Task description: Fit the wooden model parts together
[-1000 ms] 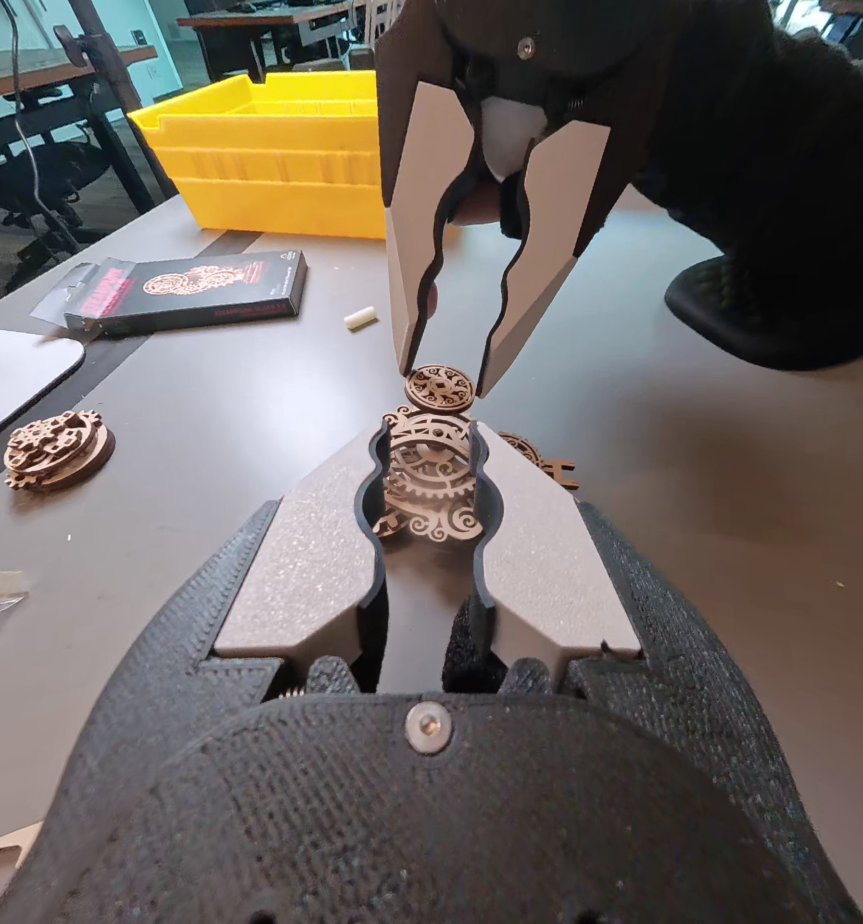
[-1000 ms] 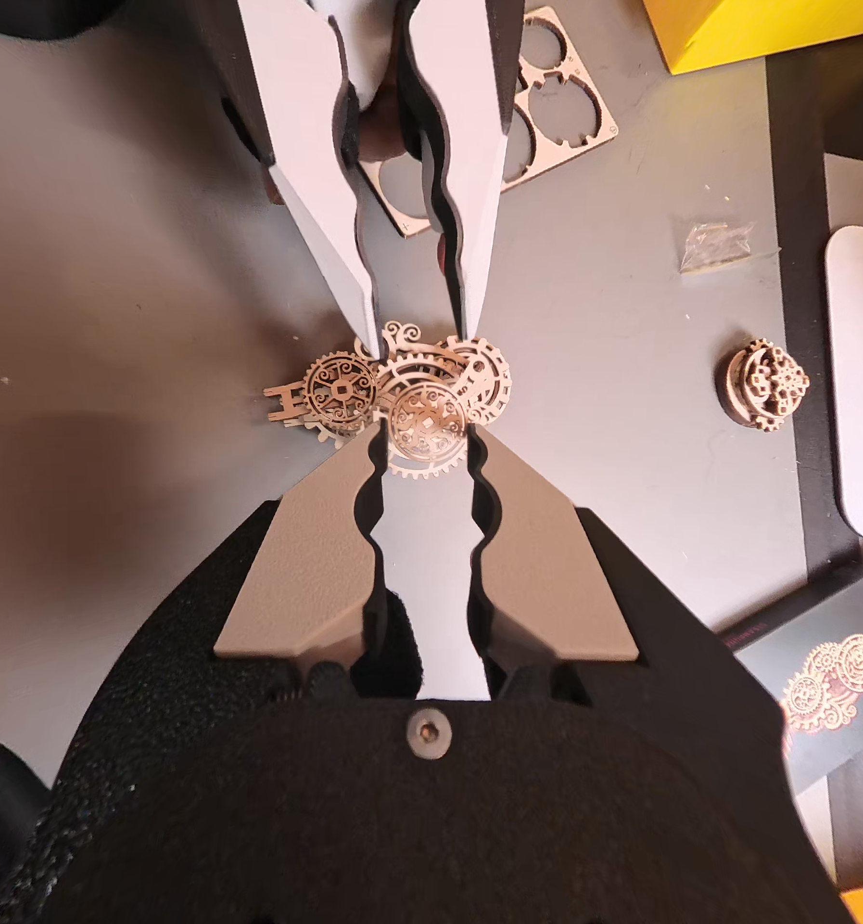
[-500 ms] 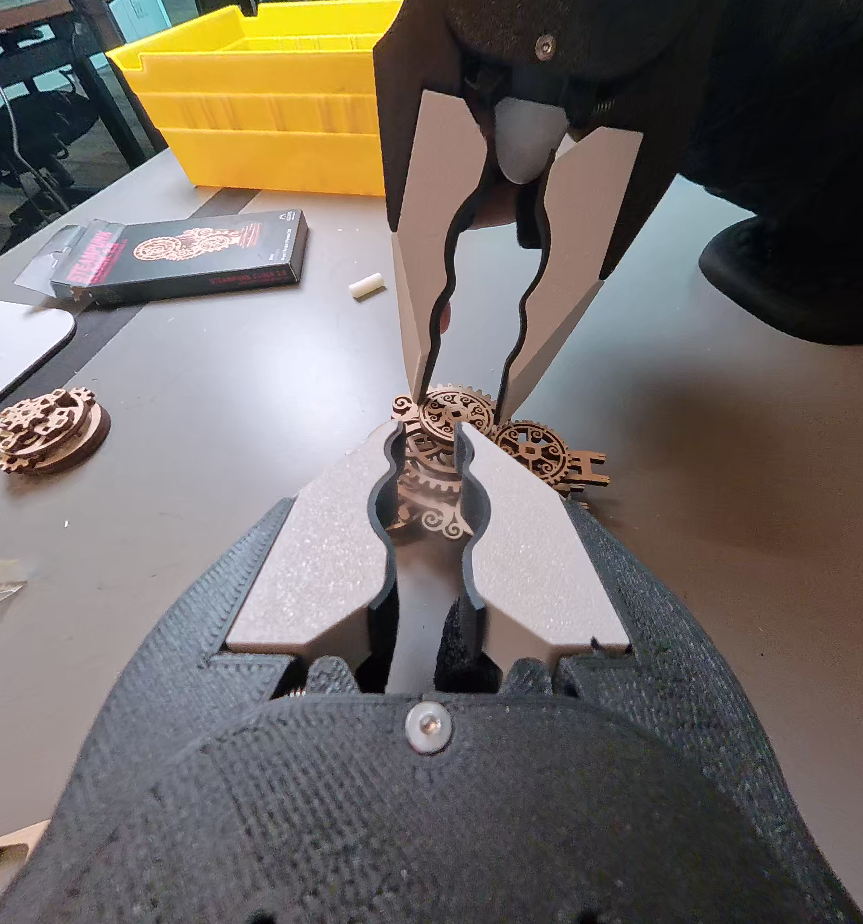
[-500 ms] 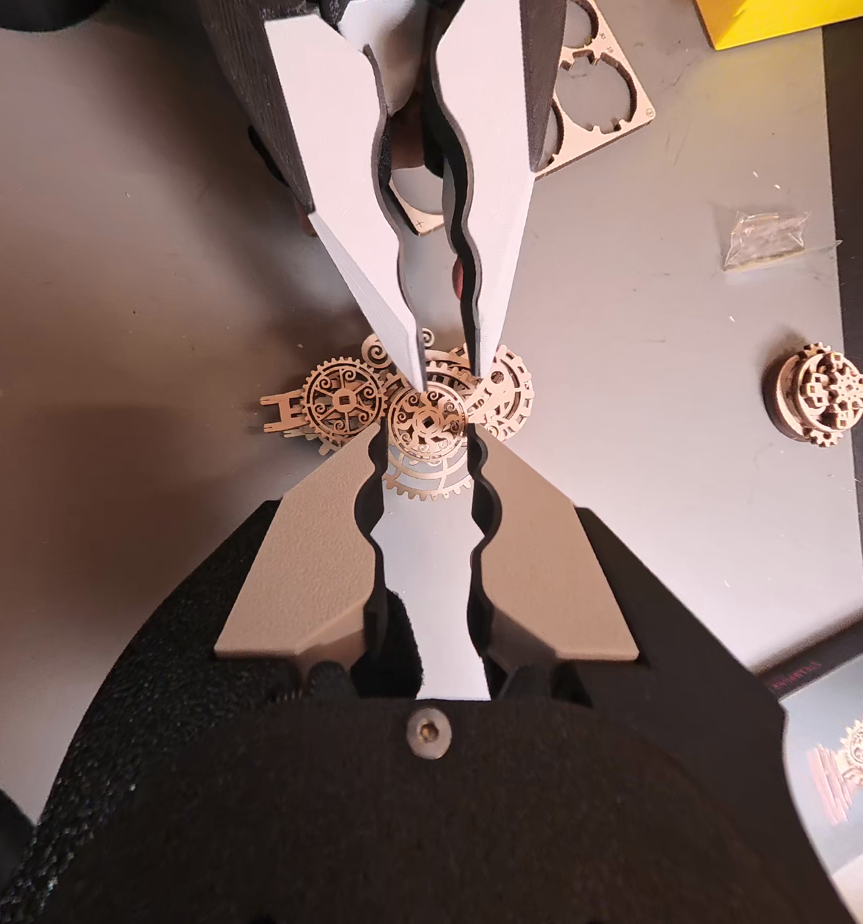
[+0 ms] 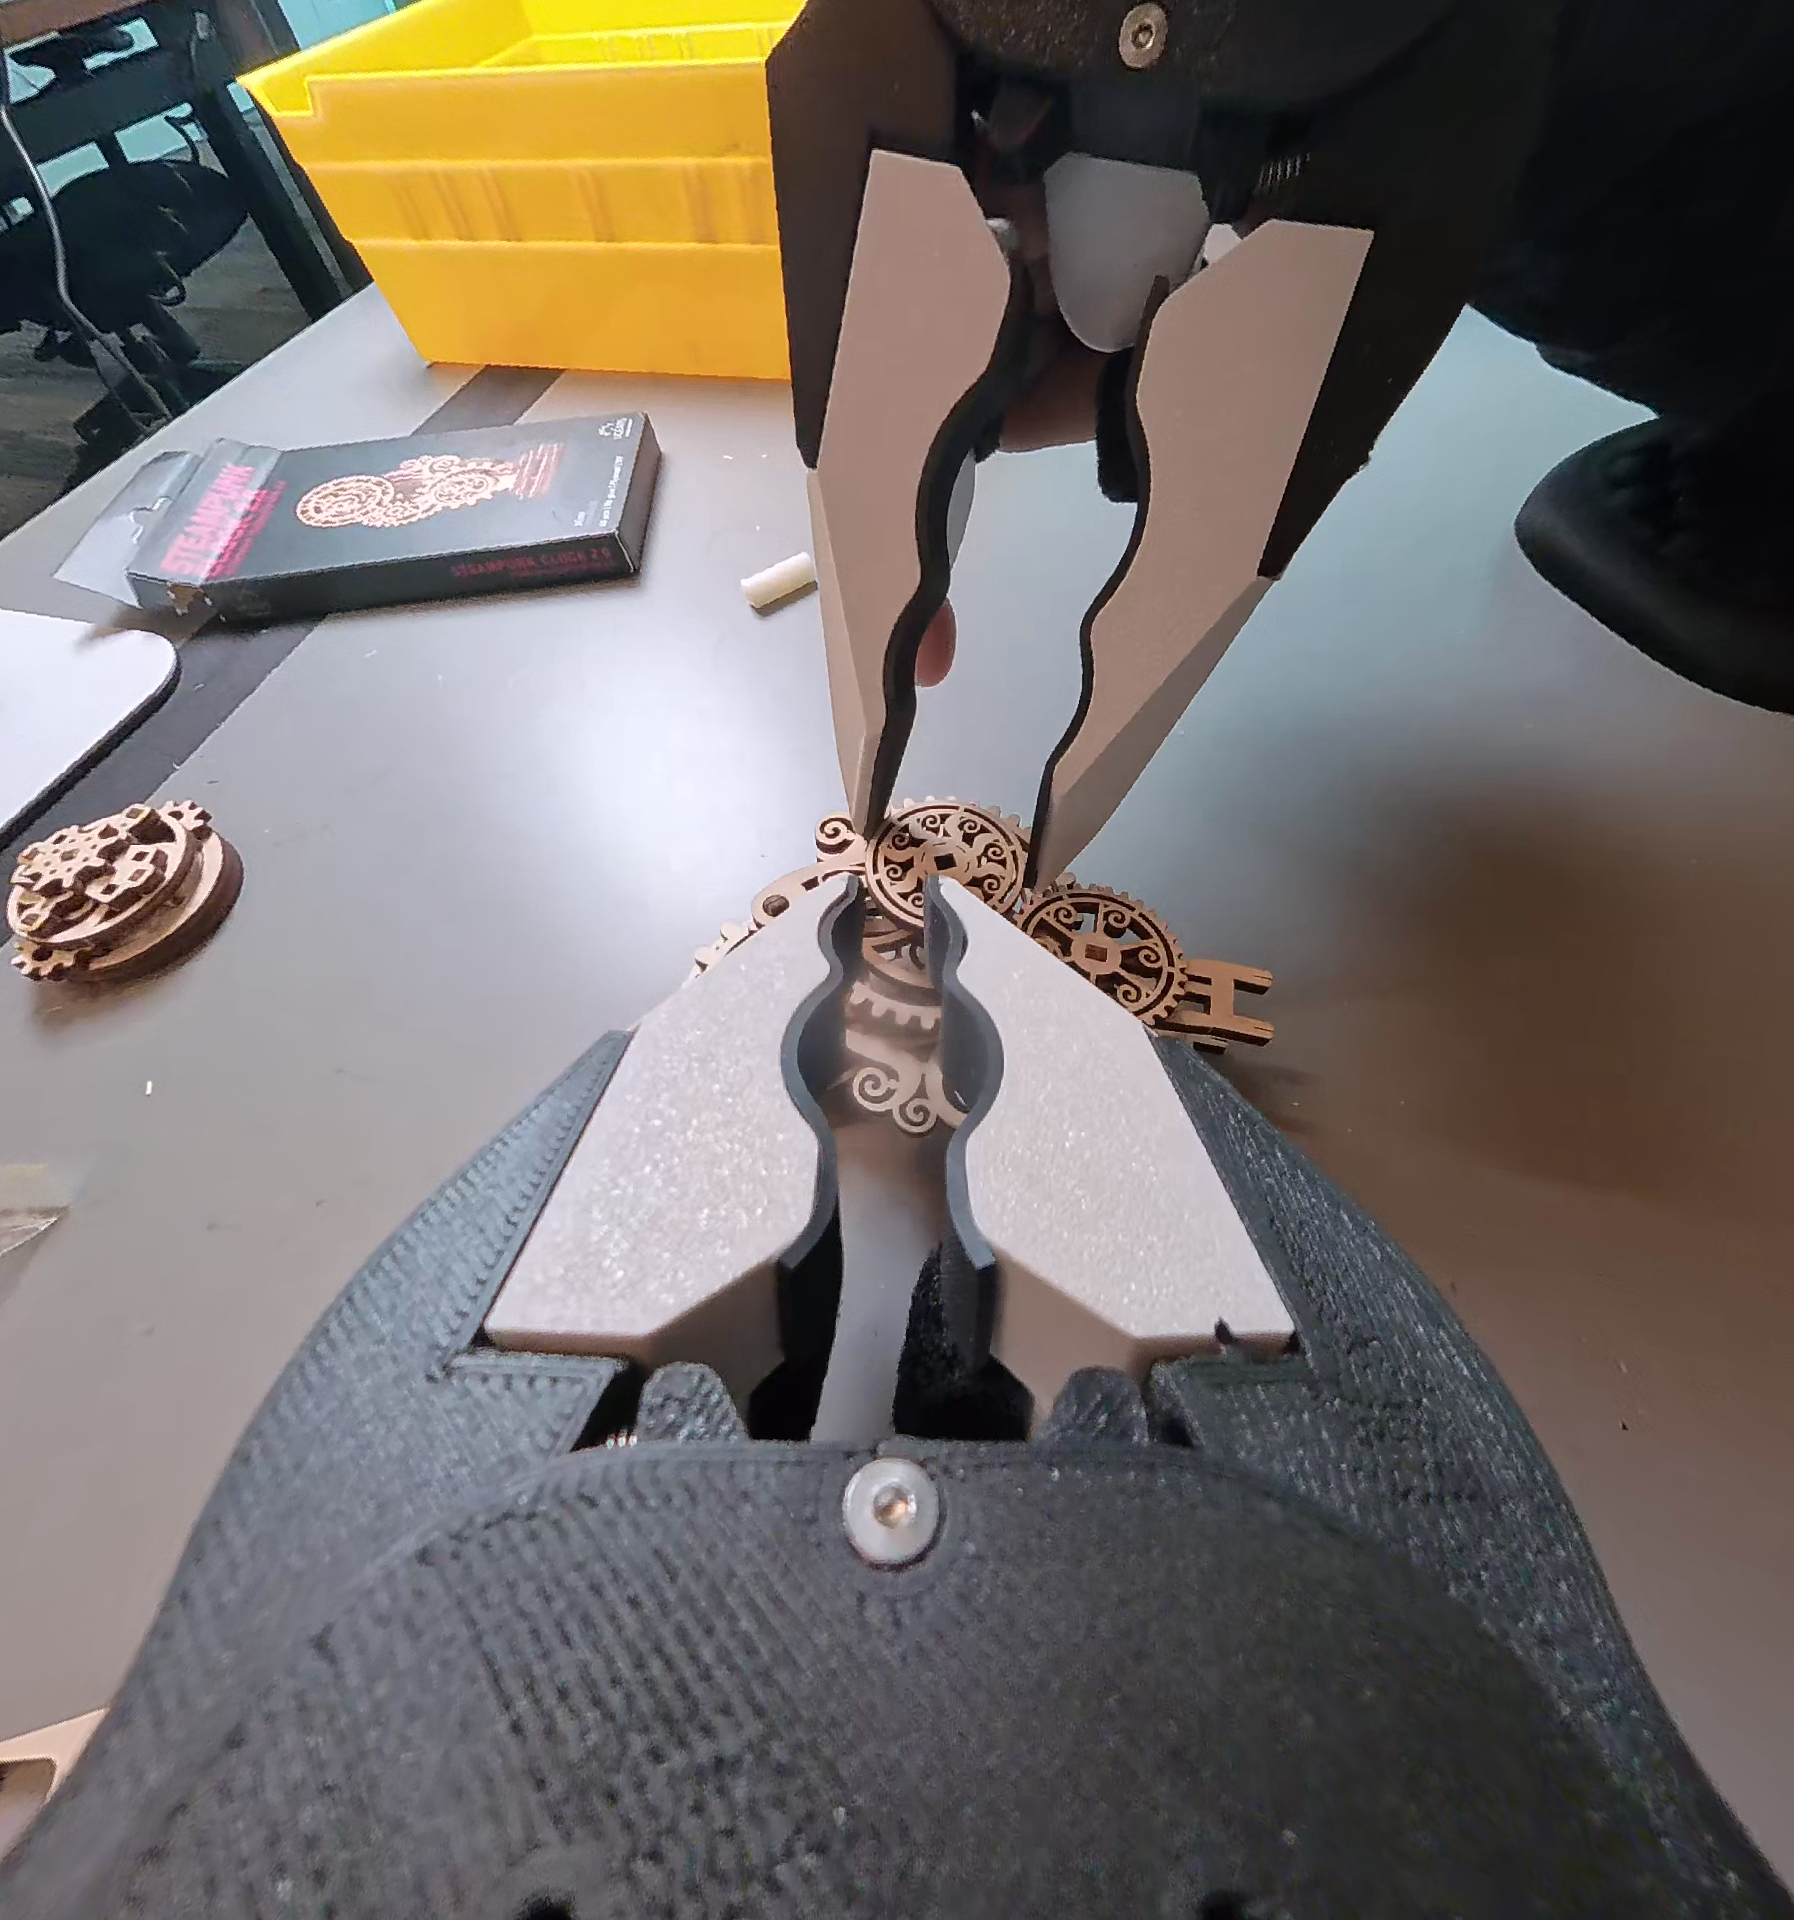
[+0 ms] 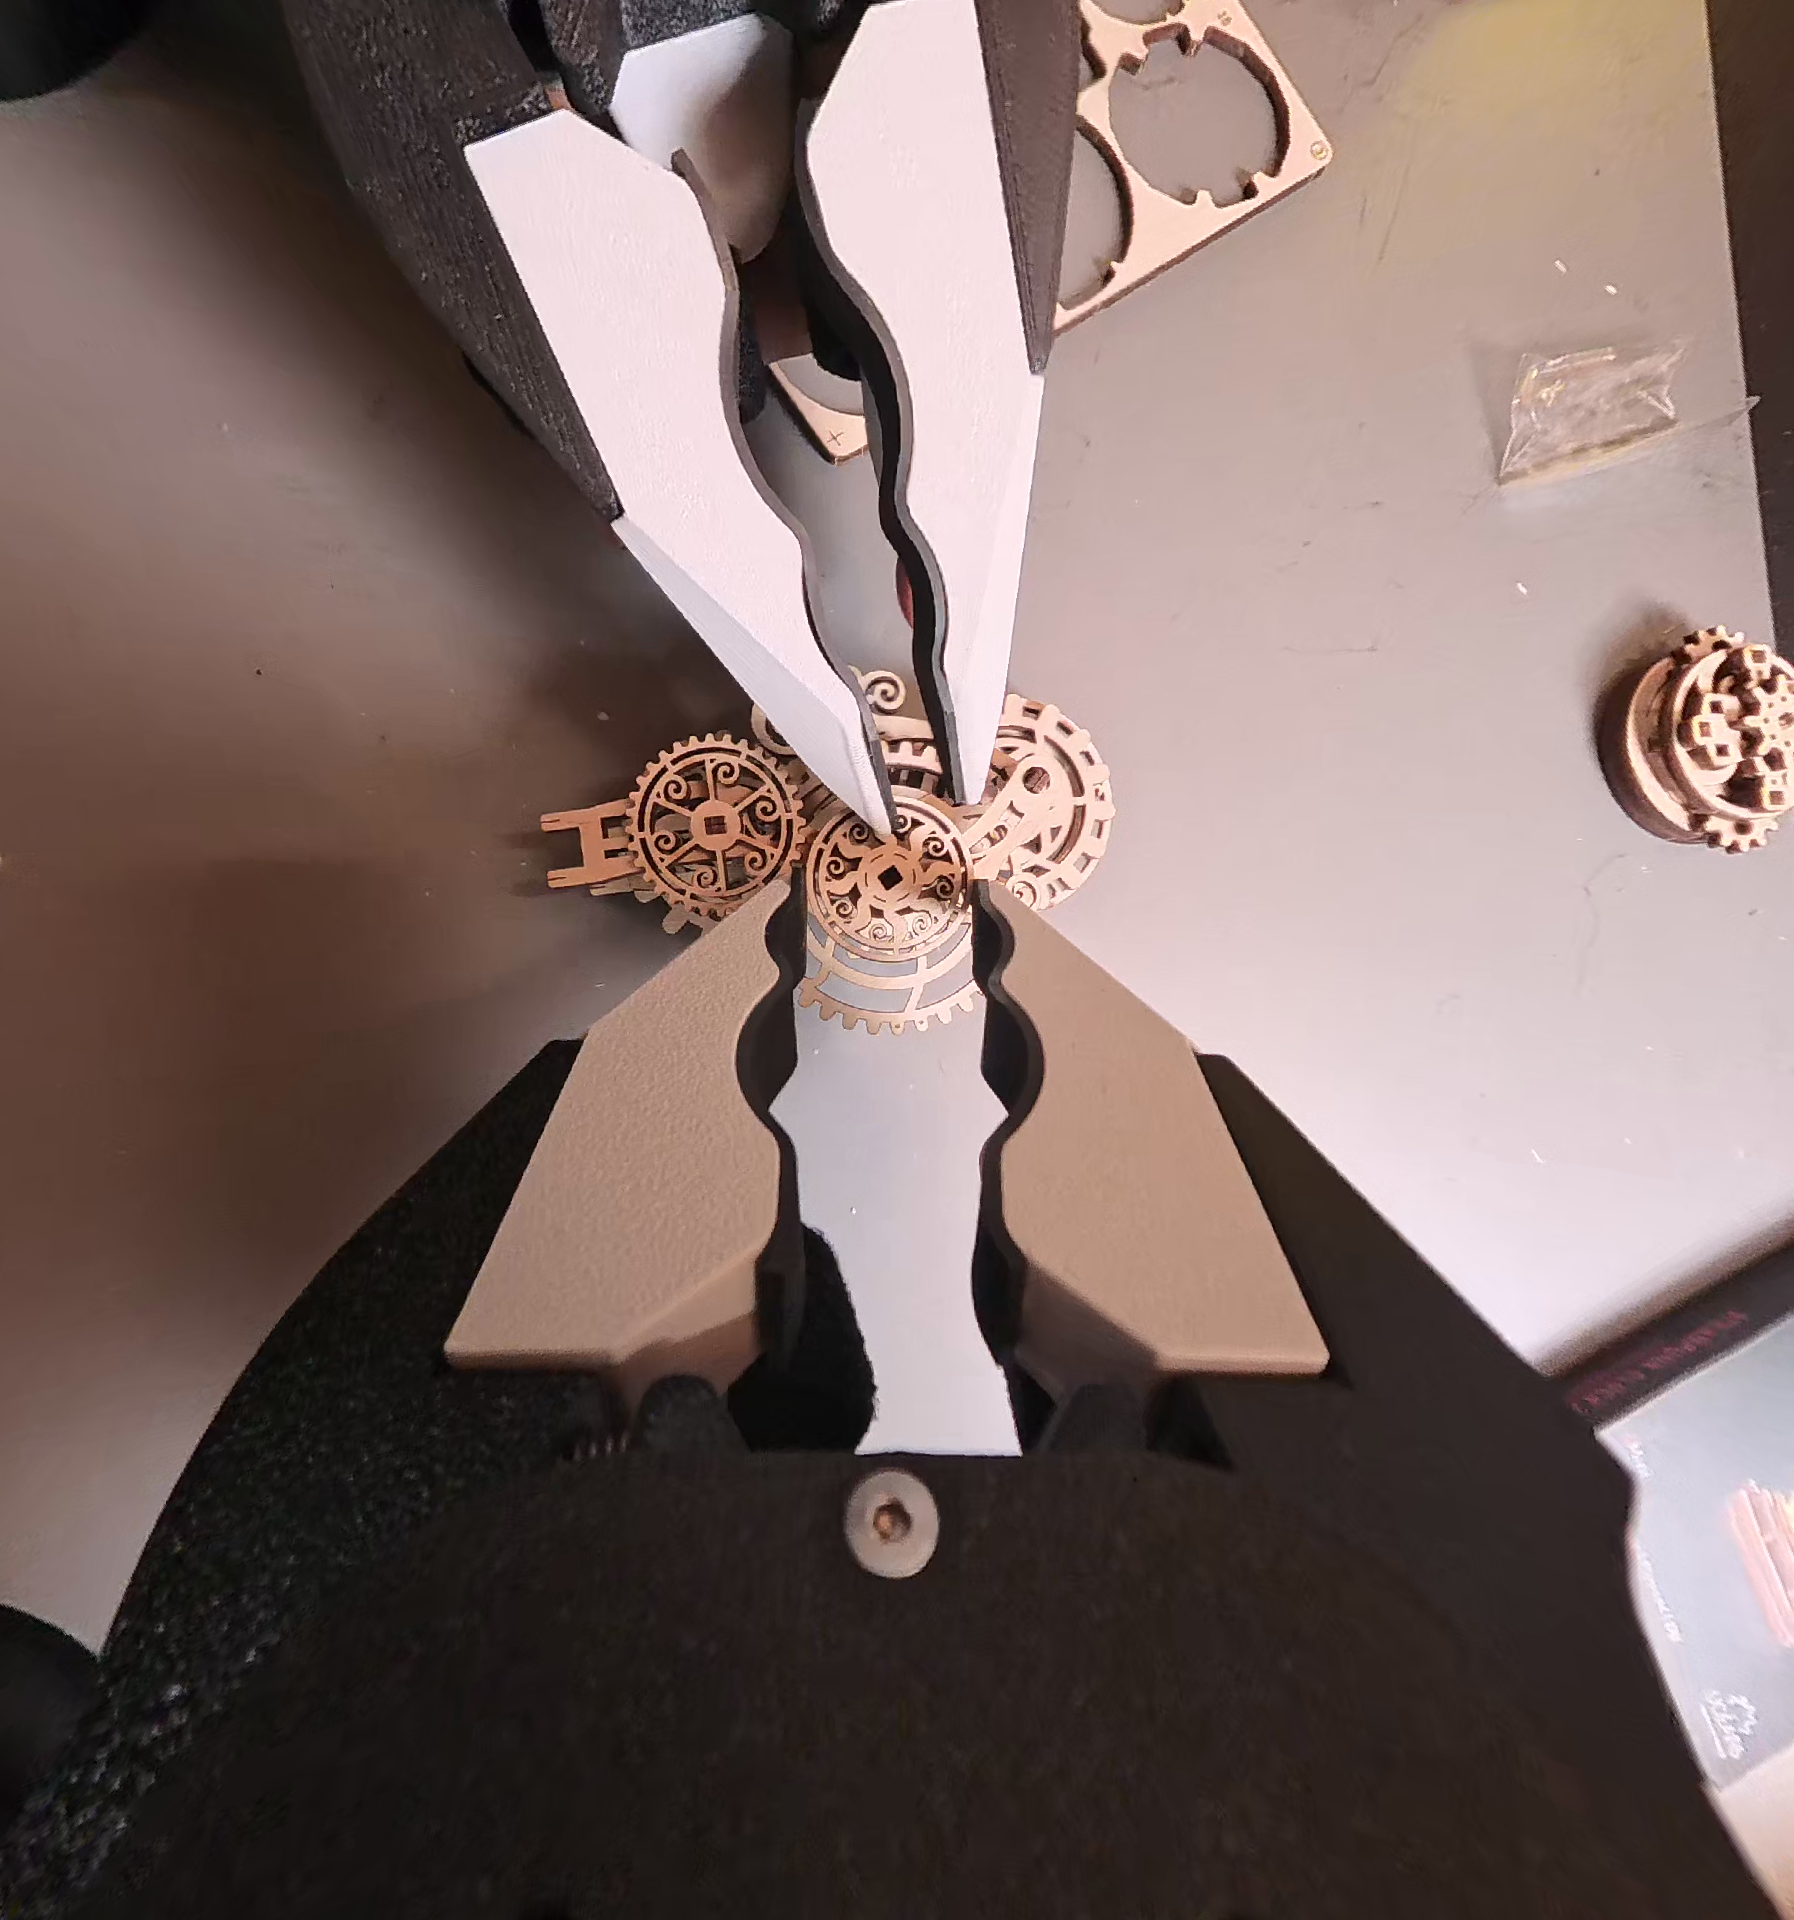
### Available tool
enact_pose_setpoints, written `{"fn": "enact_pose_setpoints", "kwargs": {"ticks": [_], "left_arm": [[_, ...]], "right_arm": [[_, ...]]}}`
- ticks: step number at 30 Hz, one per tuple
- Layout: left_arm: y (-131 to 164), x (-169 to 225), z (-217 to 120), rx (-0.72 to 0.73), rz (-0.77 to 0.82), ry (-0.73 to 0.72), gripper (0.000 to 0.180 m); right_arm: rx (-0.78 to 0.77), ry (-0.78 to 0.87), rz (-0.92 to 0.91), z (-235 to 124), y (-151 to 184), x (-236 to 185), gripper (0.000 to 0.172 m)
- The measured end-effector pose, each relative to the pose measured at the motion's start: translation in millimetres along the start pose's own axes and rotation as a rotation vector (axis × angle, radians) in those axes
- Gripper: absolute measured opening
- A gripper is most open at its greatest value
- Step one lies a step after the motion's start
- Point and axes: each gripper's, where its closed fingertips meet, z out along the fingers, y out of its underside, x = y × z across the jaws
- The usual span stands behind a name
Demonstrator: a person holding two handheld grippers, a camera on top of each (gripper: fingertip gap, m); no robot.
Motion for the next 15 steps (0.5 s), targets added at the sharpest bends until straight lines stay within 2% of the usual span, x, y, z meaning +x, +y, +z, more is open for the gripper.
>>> {"fn": "enact_pose_setpoints", "kwargs": {"ticks": [6, 11, 15], "left_arm": [[1, -3, 0, -0.002, -0.007, -0.027, 0.008], [-1, -9, -3, 0.022, -0.031, -0.048, 0.008], [-3, -3, -9, 0.025, -0.056, 0.02, 0.009]], "right_arm": [[0.05, -0.024, 0.026, -5, 1, 0, 0.034], [0.181, -0.024, 0.013, -12, -3, 3, 0.035], [0.3, -0.031, 0.008, -15, -6, 2, 0.03]]}}
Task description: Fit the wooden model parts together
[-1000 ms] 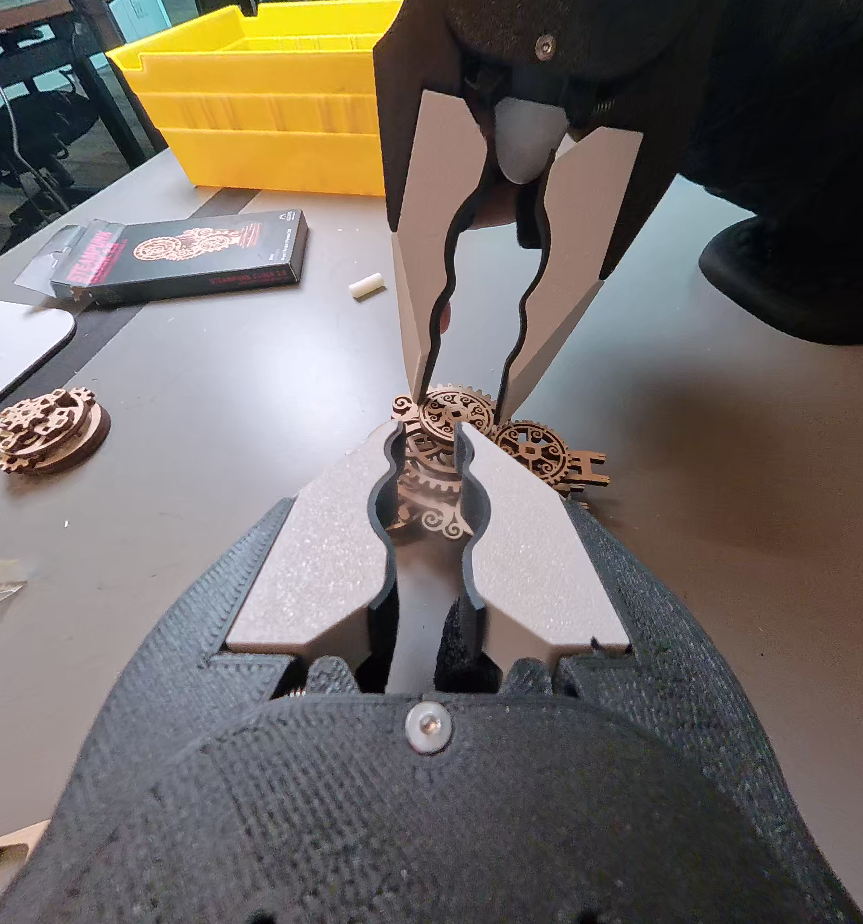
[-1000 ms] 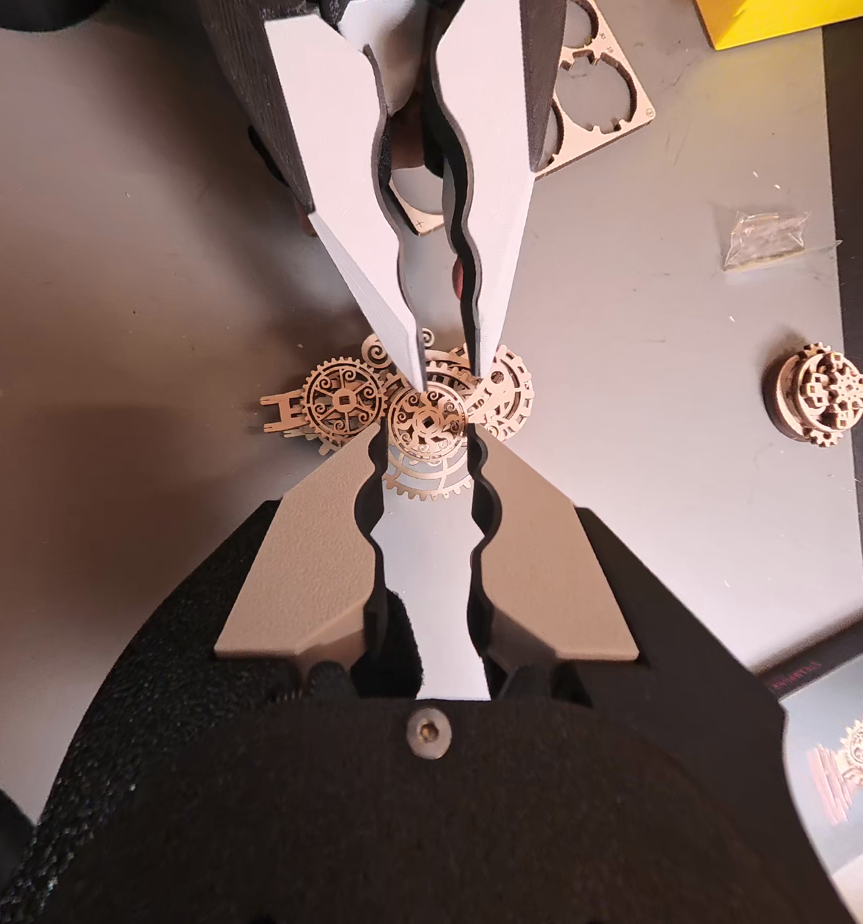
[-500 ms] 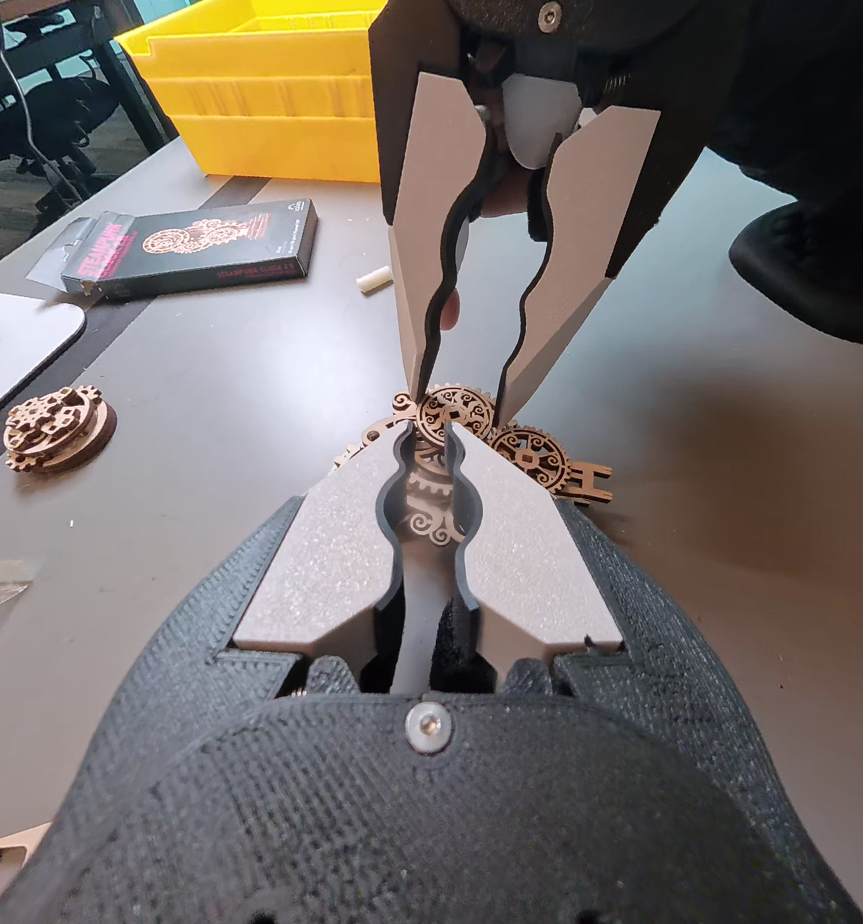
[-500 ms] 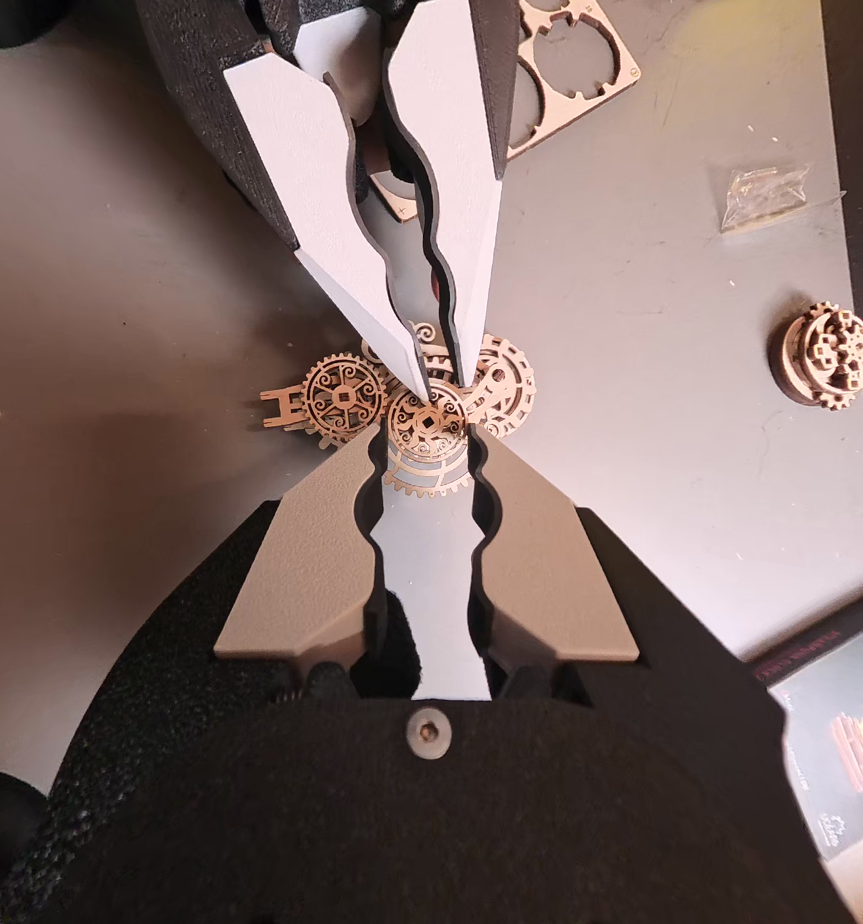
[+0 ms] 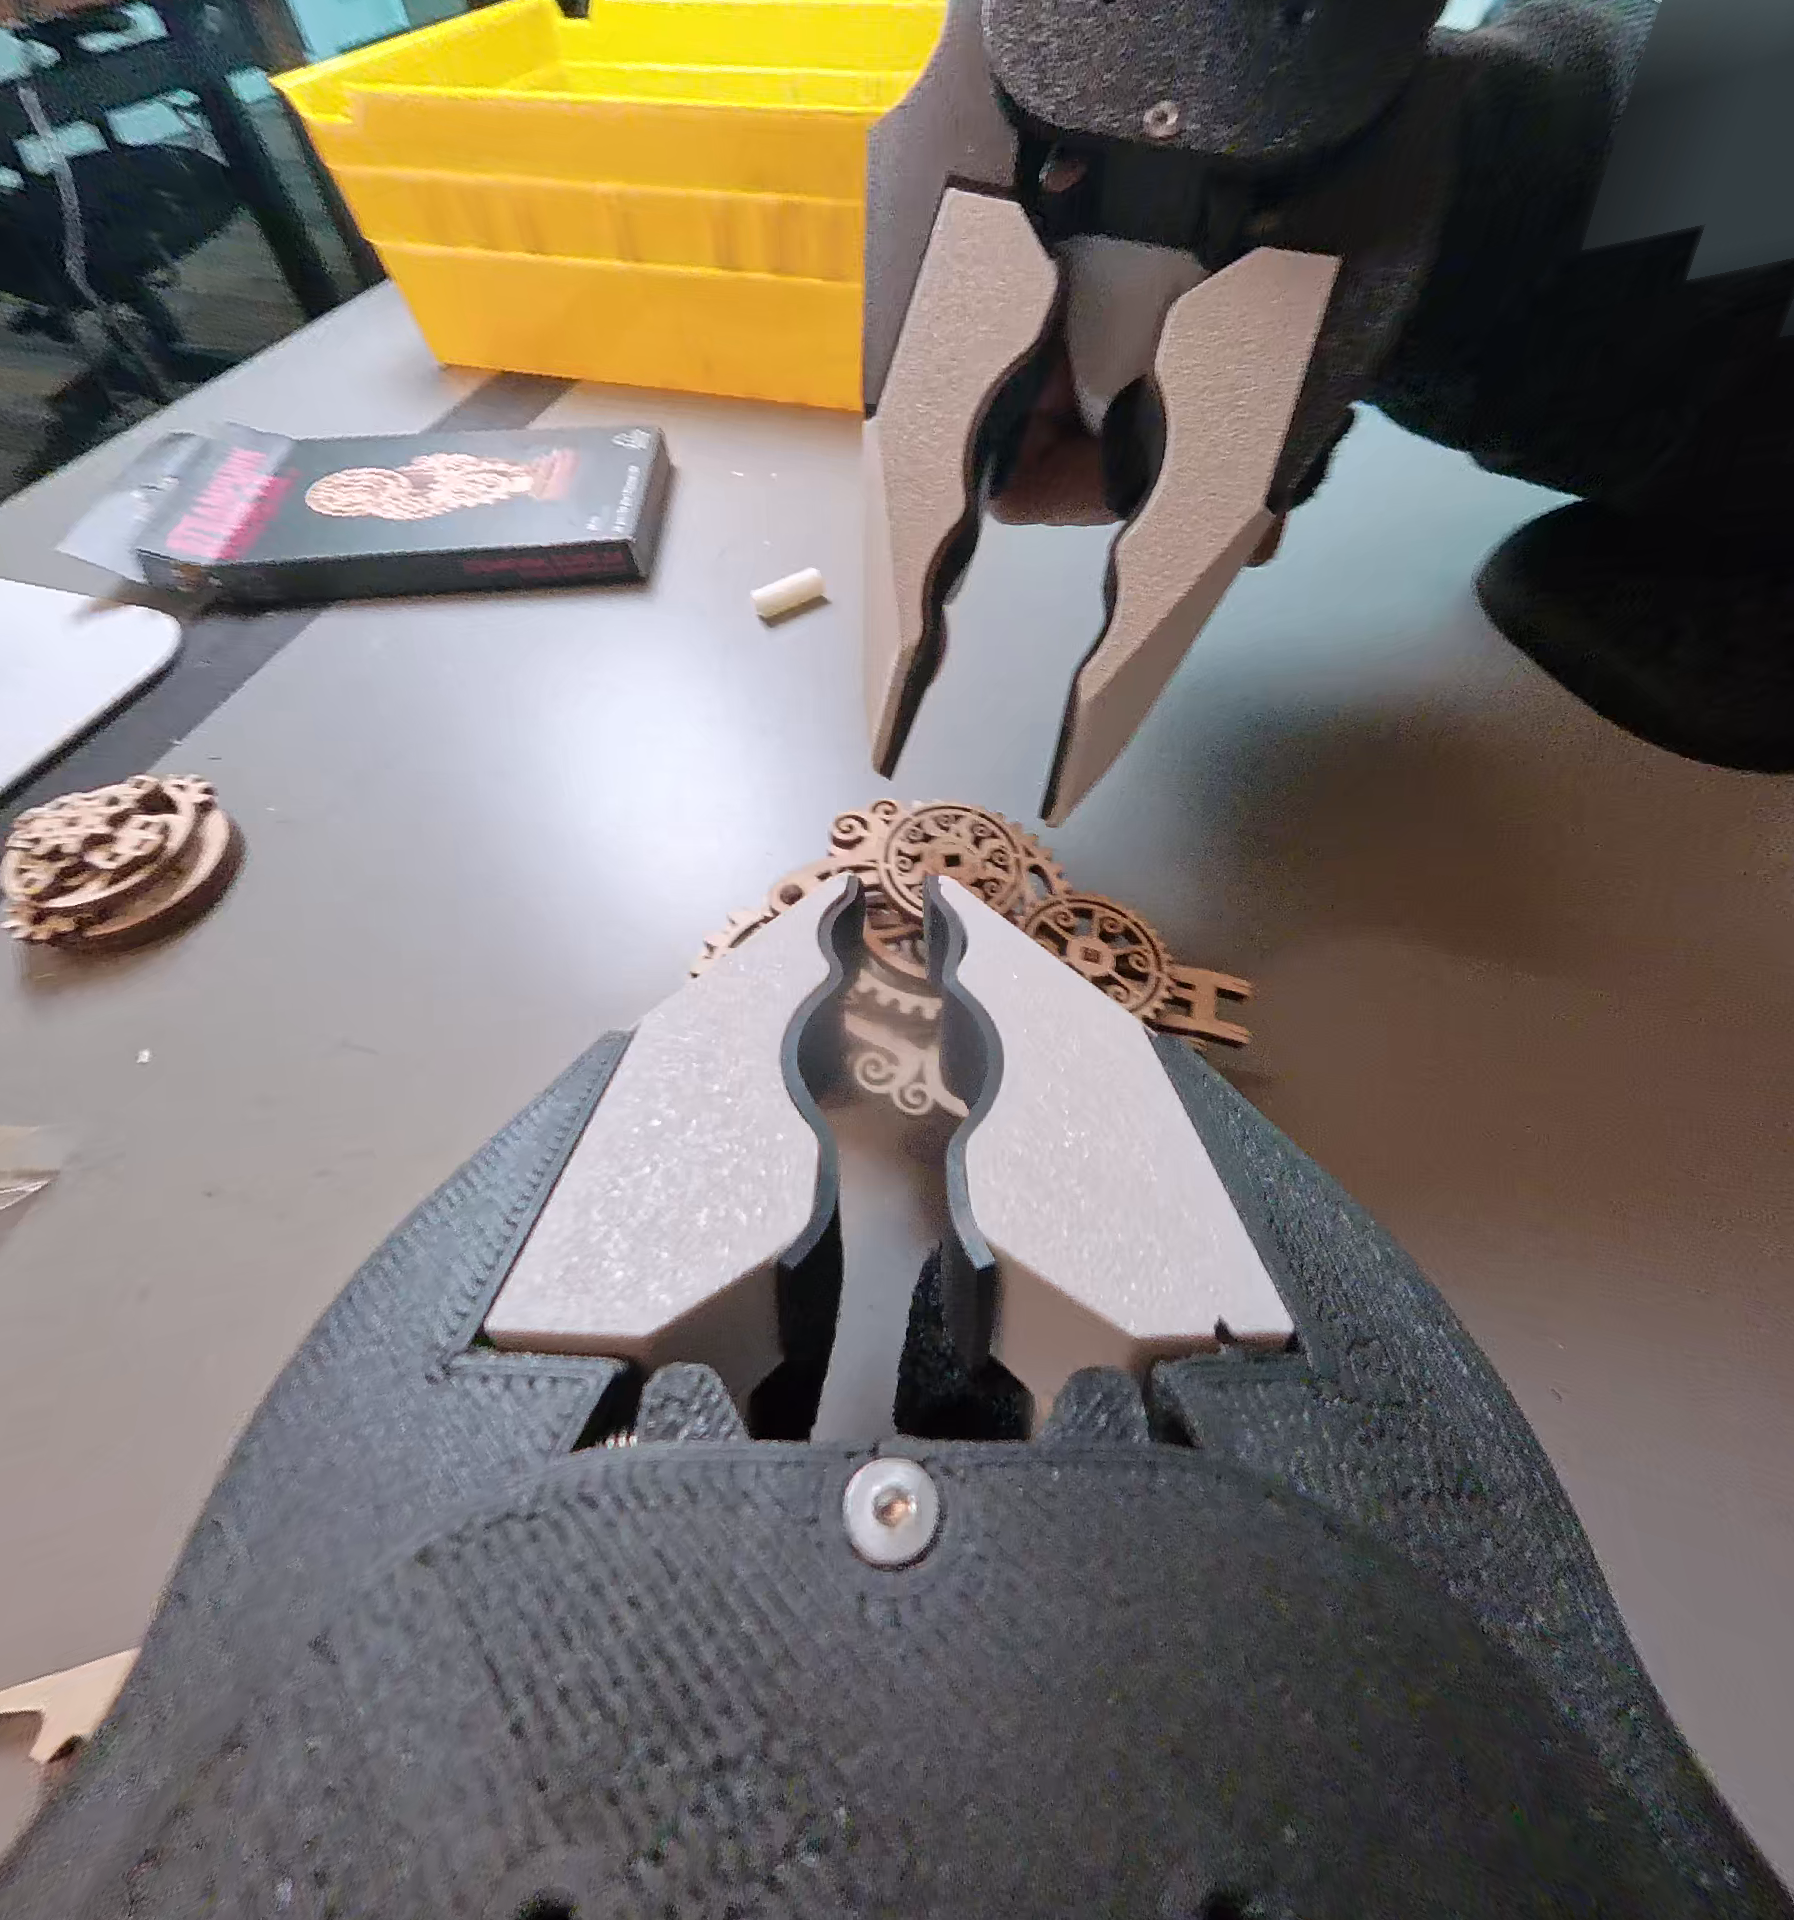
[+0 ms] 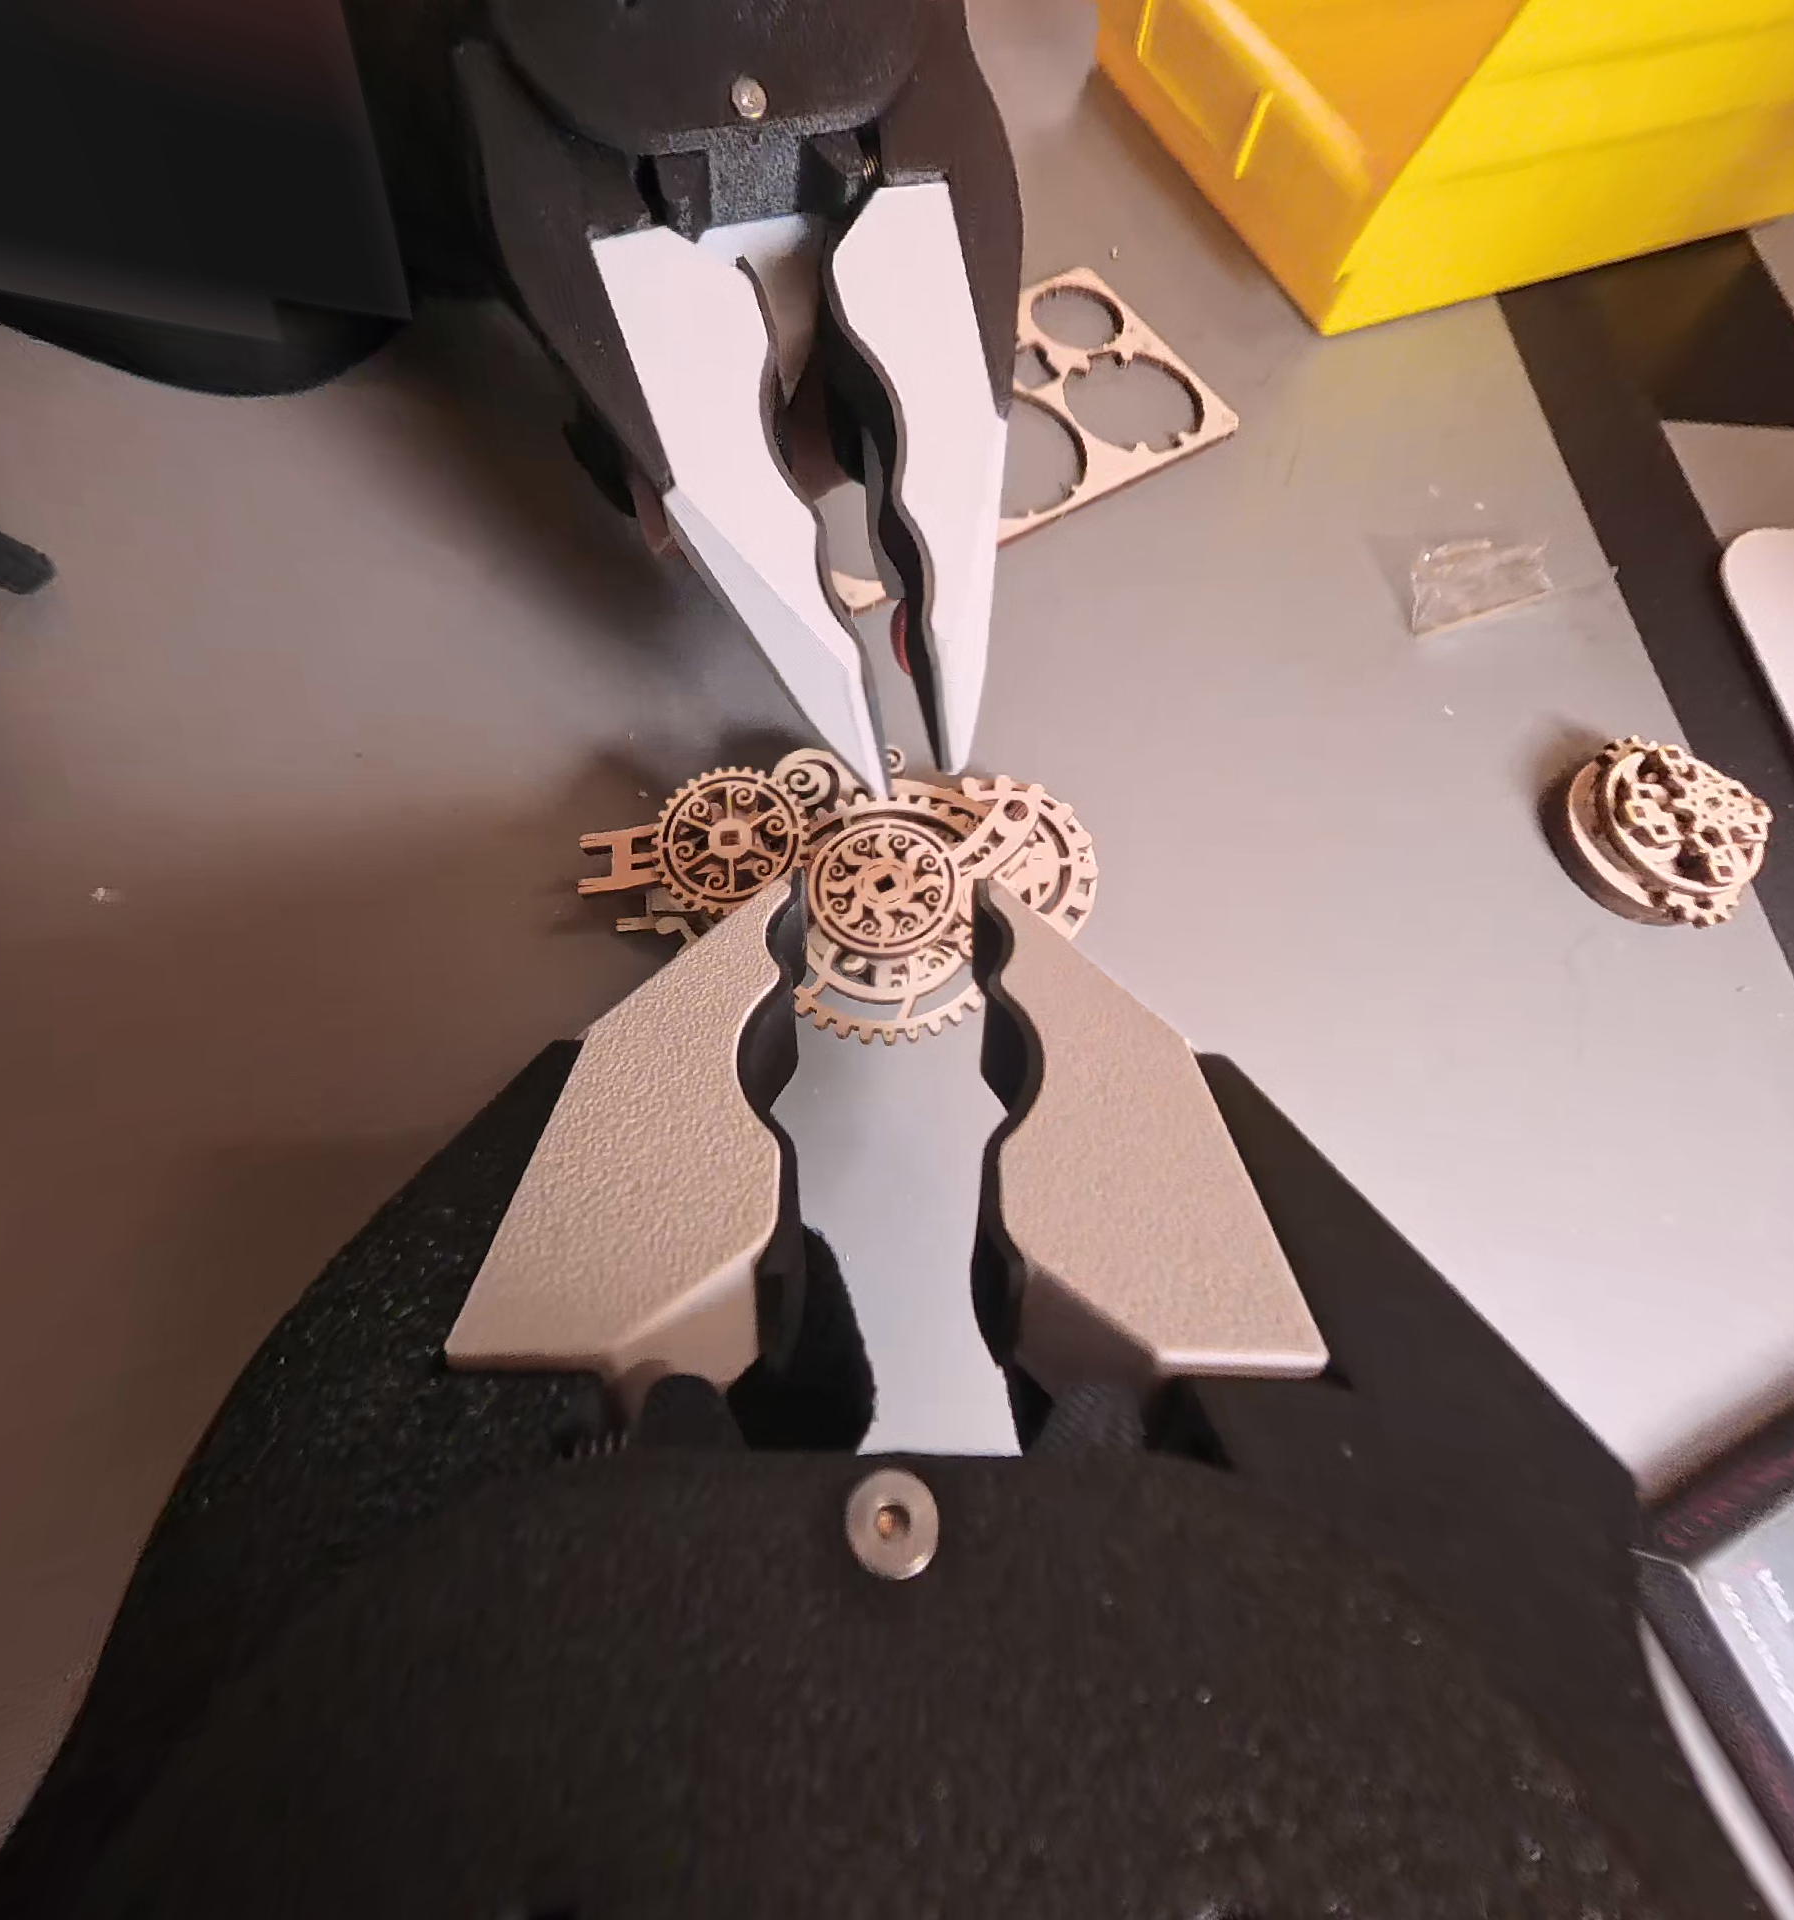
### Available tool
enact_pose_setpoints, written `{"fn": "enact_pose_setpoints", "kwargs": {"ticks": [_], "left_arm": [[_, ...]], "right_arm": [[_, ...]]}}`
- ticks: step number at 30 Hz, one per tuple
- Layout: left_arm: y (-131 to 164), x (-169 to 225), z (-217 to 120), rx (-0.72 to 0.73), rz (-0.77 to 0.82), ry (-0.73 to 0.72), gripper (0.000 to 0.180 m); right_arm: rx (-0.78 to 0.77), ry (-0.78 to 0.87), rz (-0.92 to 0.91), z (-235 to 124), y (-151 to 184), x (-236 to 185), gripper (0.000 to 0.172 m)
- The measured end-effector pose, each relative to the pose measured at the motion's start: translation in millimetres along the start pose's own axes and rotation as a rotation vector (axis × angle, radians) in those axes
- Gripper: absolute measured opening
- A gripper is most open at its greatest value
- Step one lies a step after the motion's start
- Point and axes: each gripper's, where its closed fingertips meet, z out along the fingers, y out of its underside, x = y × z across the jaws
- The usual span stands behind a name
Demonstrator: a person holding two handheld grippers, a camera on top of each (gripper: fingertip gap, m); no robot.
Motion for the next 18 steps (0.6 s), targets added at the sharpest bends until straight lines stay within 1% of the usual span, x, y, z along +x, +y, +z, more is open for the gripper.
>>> {"fn": "enact_pose_setpoints", "kwargs": {"ticks": [2, 4, 12, 15, 18], "left_arm": [[4, 7, -3, -0.023, -0.019, 0.056, 0.009], [7, 10, -3, -0.033, -0.031, 0.081, 0.01], [8, 12, 6, -0.047, -0.003, 0.064, 0.01], [6, 11, 7, -0.035, -0.004, 0.053, 0.009], [4, 9, 8, -0.028, -0.004, 0.039, 0.008]], "right_arm": [[0.046, 0.011, -0.017, -1, 1, -1, 0.028], [0.072, 0.021, -0.028, -2, 1, -1, 0.025], [0.02, 0.007, -0.037, 4, 9, -6, 0.019], [0.009, -0.008, -0.03, 4, 10, -8, 0.014], [0.005, -0.01, -0.03, 4, 11, -9, 0.012]]}}
